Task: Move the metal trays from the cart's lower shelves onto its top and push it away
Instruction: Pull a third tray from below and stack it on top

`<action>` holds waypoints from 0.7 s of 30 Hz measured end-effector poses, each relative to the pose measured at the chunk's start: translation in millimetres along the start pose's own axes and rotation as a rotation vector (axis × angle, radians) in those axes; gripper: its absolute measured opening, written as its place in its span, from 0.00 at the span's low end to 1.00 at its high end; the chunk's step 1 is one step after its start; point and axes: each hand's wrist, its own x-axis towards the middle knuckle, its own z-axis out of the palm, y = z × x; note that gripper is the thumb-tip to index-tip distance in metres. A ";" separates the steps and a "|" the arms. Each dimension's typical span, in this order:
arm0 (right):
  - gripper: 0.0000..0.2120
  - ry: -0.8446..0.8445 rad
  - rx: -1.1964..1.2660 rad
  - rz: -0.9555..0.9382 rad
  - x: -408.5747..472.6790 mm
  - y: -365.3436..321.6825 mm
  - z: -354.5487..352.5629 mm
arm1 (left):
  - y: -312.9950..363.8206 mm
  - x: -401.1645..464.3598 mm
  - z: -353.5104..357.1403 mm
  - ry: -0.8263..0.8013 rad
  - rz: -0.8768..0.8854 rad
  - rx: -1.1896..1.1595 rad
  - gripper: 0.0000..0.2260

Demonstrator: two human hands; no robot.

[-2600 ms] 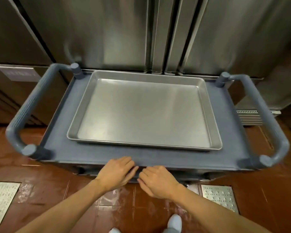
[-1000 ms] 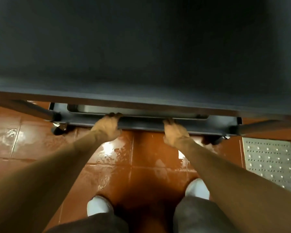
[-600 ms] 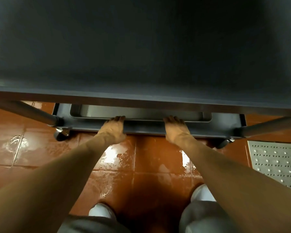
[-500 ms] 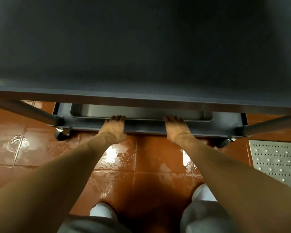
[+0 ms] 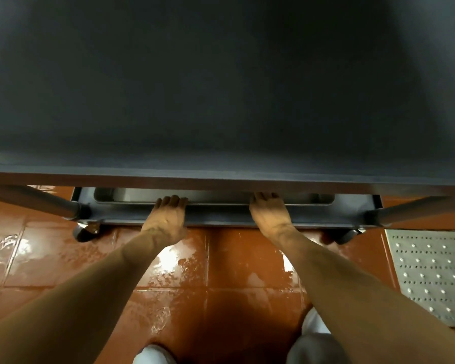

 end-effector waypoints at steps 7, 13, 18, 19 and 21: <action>0.24 0.138 0.134 0.017 -20.7 20.1 -38.9 | -6.8 -20.9 -30.0 0.261 0.007 0.191 0.28; 0.09 0.100 0.293 -0.007 -67.7 13.9 -83.3 | -14.0 -64.5 -80.2 0.201 -0.014 0.061 0.11; 0.18 0.110 0.260 -0.042 -94.3 10.1 -122.4 | -1.7 -117.3 -105.0 0.283 0.149 0.081 0.10; 0.17 0.104 0.286 -0.022 -99.3 10.1 -131.2 | 2.1 -125.2 -109.6 0.301 0.157 0.066 0.10; 0.16 0.098 0.312 0.030 -109.6 11.8 -150.3 | 7.4 -140.0 -121.5 0.317 0.165 0.019 0.10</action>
